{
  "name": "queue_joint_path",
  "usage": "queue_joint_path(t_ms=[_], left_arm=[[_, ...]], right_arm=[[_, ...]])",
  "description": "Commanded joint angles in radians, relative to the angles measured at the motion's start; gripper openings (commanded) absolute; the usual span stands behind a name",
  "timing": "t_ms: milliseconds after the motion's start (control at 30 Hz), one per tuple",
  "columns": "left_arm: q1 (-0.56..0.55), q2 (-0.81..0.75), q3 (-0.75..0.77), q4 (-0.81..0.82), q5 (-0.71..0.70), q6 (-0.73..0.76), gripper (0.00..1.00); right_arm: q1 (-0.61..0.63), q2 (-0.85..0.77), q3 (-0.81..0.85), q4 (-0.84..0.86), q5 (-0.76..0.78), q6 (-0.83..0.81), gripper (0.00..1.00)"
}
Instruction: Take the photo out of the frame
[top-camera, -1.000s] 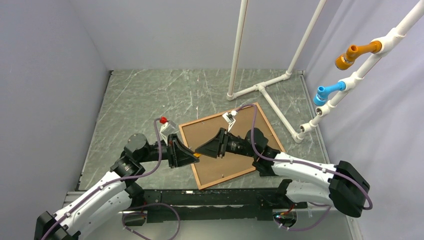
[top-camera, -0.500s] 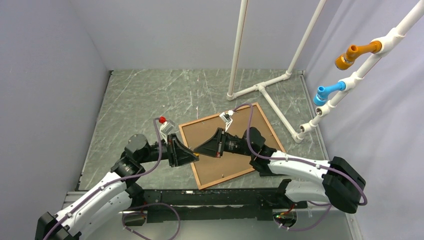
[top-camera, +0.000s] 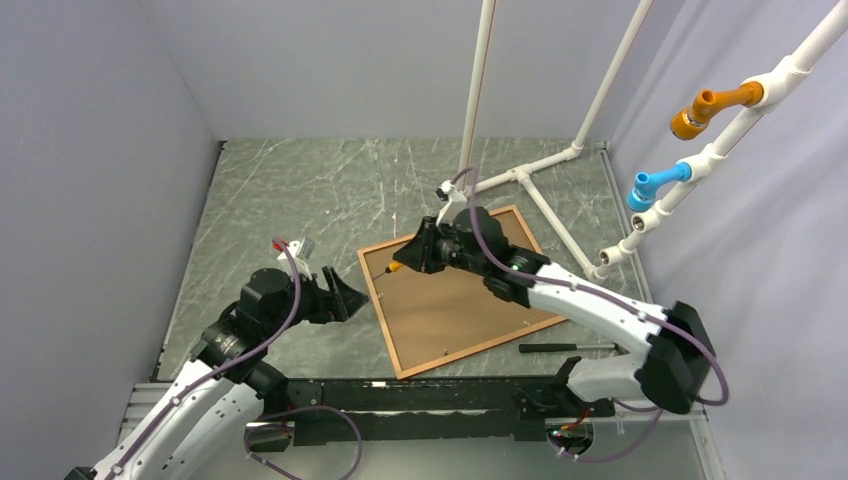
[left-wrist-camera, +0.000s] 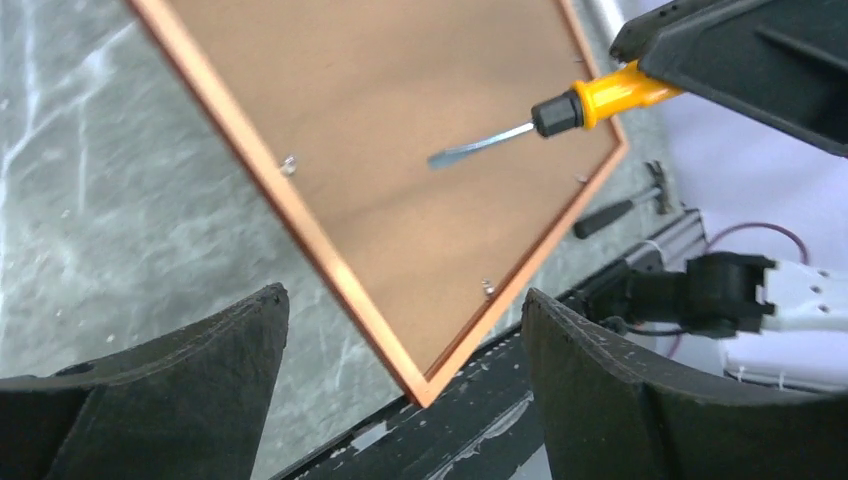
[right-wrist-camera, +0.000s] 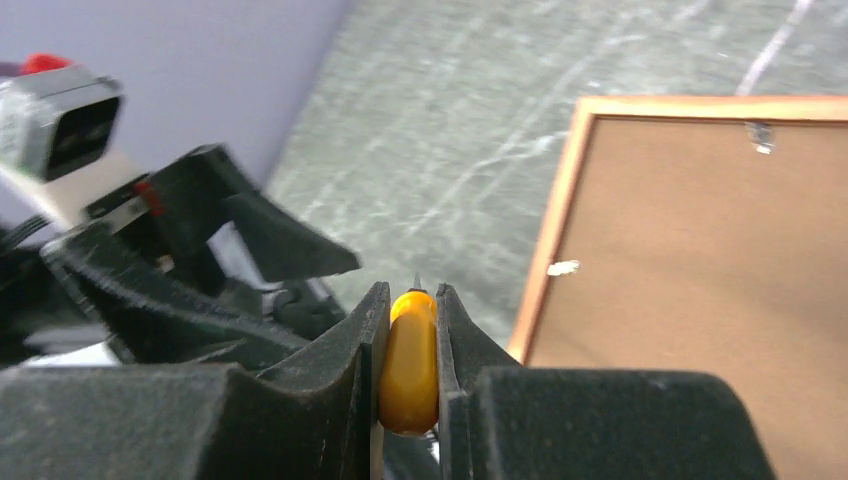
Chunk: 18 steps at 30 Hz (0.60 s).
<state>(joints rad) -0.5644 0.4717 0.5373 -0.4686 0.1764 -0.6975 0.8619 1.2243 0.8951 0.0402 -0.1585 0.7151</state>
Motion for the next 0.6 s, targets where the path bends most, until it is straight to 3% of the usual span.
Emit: queue_joint_path(t_ms=[0,167,300,567], left_arm=[[0.037,0.042,-0.056,-0.022,-0.063,-0.088,0.85],[0.154,0.19,-0.097,0.12,0.042,-0.159,0.64],[0.22,0.348,-0.073,0.234,0.15,-0.141,0.63],[0.238,0.596,0.004,0.284,0.135,-0.122,0.5]], right_arm=[[0.001,0.152,0.128,-0.205,0.14,-0.118,0.0],[0.001,0.264,0.179,-0.158,0.128,-0.132,0.0],[0.003,0.32,0.202,-0.134,0.125,-0.141,0.0],[0.014,0.4,0.233,-0.123,0.141,-0.184,0.0]])
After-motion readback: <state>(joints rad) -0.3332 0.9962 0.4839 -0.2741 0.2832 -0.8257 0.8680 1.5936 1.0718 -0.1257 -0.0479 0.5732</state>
